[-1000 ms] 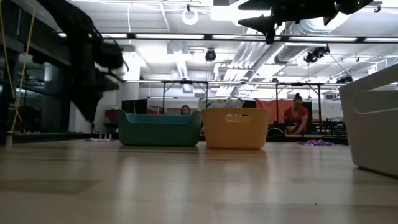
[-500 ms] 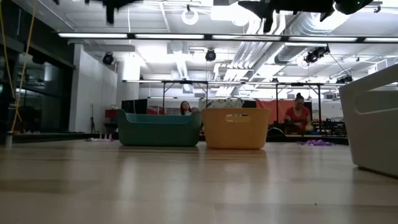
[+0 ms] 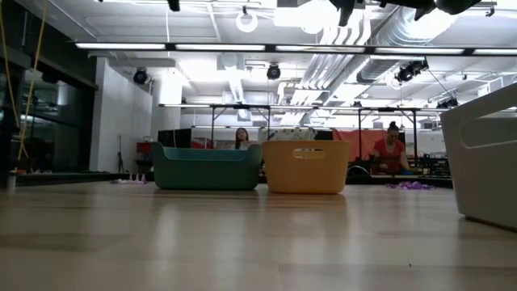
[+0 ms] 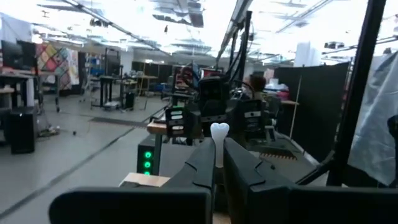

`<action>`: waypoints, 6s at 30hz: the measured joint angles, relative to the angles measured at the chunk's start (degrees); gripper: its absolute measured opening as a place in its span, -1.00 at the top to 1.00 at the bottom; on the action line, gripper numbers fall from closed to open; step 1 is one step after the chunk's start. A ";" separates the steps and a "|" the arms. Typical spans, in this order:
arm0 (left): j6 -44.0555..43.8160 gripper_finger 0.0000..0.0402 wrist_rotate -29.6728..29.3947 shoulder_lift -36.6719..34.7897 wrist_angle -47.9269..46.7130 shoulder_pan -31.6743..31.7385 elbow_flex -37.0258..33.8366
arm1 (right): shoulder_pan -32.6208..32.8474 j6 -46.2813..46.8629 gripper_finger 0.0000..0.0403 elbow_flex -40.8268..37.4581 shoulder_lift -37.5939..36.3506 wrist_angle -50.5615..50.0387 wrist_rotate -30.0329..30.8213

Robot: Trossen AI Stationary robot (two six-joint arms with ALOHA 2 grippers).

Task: Sort Halloween decoration
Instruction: Put the white bone toy into the yellow bin

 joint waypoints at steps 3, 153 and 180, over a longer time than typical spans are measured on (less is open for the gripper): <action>-1.07 0.98 -0.07 0.13 0.10 -0.01 0.00 | -0.03 -0.08 0.07 0.00 0.00 0.00 0.04; 16.29 1.00 -21.78 43.82 -81.87 4.92 29.56 | -1.38 -1.15 0.07 0.00 0.01 -0.33 14.72; -7.51 1.00 2.42 16.07 -23.57 6.44 2.59 | -24.54 18.65 0.07 6.32 8.84 -81.48 30.16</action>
